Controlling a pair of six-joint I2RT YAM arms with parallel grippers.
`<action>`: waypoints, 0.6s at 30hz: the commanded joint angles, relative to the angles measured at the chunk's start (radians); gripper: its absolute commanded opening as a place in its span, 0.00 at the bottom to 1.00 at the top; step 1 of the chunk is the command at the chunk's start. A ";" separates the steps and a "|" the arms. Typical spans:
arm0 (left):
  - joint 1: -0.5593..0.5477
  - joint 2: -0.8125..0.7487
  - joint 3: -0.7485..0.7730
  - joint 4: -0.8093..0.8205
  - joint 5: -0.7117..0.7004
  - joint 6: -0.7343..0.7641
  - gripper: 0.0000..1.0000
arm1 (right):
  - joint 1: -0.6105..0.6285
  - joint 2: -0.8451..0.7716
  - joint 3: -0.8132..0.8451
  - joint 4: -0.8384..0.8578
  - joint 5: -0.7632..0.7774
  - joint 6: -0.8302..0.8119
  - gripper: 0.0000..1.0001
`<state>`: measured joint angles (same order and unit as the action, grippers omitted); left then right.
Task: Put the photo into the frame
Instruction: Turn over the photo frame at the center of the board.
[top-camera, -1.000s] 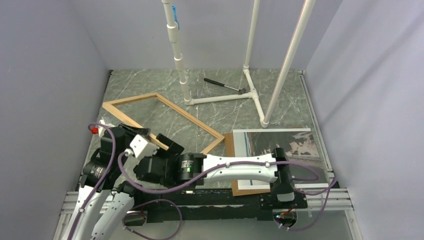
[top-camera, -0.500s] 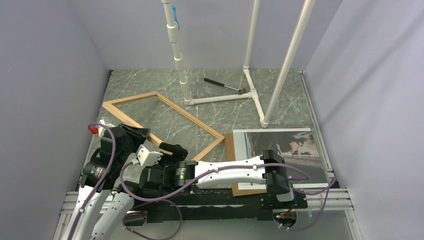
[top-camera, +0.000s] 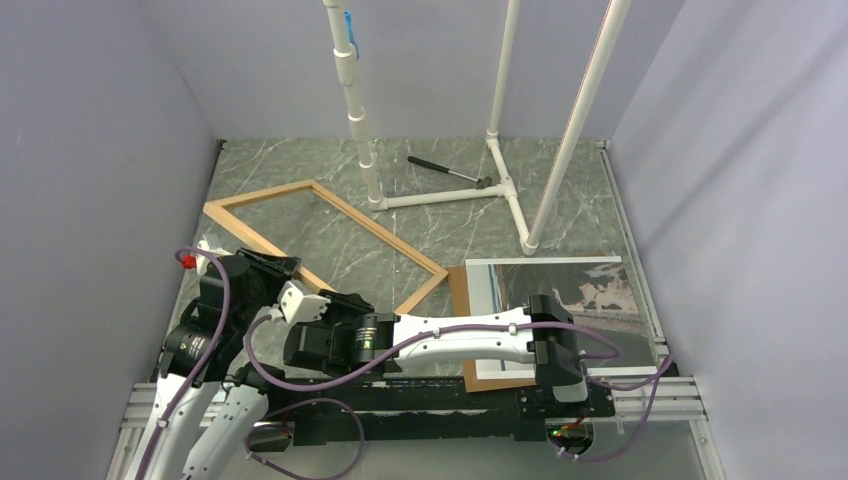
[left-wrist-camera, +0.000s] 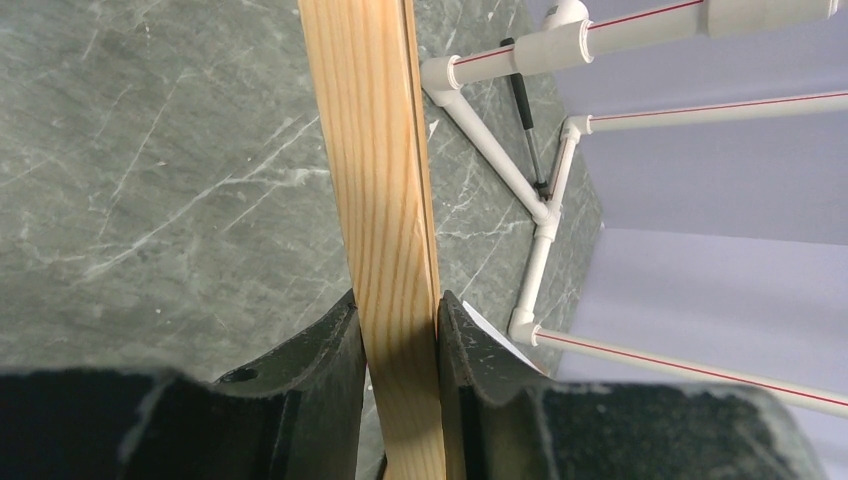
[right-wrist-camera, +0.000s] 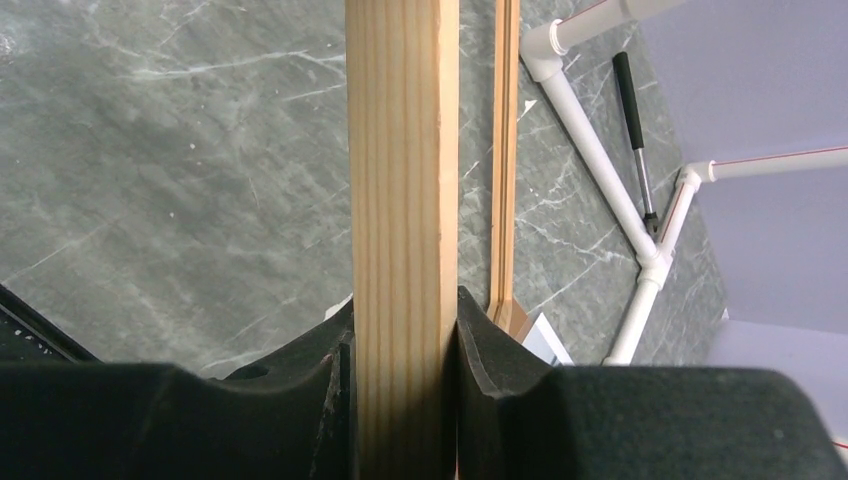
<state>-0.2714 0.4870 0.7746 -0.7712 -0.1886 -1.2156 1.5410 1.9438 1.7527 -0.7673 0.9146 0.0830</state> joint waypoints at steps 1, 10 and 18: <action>0.001 -0.020 0.036 0.007 -0.009 0.027 0.27 | -0.009 -0.043 0.054 -0.005 0.001 0.014 0.00; 0.001 -0.036 0.119 -0.030 -0.034 0.131 0.99 | -0.032 -0.085 0.113 -0.017 -0.181 0.060 0.00; 0.000 0.002 0.254 -0.067 -0.022 0.269 1.00 | -0.113 -0.184 0.118 0.001 -0.449 0.166 0.00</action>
<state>-0.2714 0.4648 0.9539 -0.8188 -0.2073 -1.0447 1.4723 1.8744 1.8183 -0.8673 0.6758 0.0875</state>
